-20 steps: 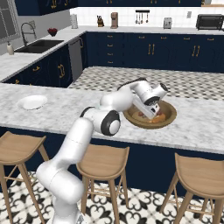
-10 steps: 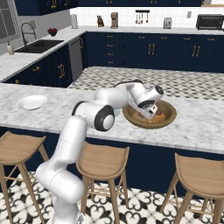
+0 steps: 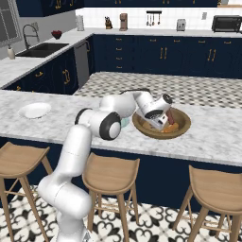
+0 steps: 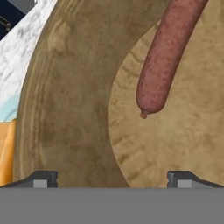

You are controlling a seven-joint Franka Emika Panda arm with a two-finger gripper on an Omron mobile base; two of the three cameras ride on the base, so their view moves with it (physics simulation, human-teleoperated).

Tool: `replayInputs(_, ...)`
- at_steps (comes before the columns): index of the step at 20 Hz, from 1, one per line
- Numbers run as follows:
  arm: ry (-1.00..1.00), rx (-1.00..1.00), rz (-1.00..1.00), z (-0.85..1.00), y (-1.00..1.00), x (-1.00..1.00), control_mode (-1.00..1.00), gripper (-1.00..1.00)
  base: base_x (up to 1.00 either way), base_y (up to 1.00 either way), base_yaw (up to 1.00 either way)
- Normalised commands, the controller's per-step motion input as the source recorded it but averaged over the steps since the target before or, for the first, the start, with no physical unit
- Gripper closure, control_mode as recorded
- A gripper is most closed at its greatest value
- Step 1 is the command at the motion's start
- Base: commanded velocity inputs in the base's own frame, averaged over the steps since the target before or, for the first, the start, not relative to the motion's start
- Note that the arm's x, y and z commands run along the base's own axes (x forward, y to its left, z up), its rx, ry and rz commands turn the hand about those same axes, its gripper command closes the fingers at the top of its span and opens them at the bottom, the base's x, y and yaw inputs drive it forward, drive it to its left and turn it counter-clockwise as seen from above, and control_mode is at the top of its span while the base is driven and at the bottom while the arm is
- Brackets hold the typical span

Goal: Place one bun and one sausage from the bowl on each plate.

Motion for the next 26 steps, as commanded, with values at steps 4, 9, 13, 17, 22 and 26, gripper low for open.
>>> replayInputs(4,0.06,0.02,0.00,0.12,-0.32,0.15,-1.00,-1.00,0.00,0.00,0.00)
replayInputs(9,0.09,0.00,0.00,-0.07,-0.16,0.13,-1.00,-1.00,0.00,0.00,0.00)
replayInputs(13,0.04,0.00,0.00,-0.27,0.00,0.09,-1.00,-1.00,0.00,0.00,0.00)
replayInputs(17,0.00,0.00,-0.01,-0.08,0.00,0.25,-1.00,-1.00,0.00,0.00,0.00)
replayInputs(22,0.00,0.00,0.00,-0.15,0.00,0.12,-1.00,-1.00,0.00,0.00,0.00)
replayInputs(26,0.00,0.00,-0.02,-0.21,0.00,0.09,-1.00,-1.00,0.00,0.00,0.00)
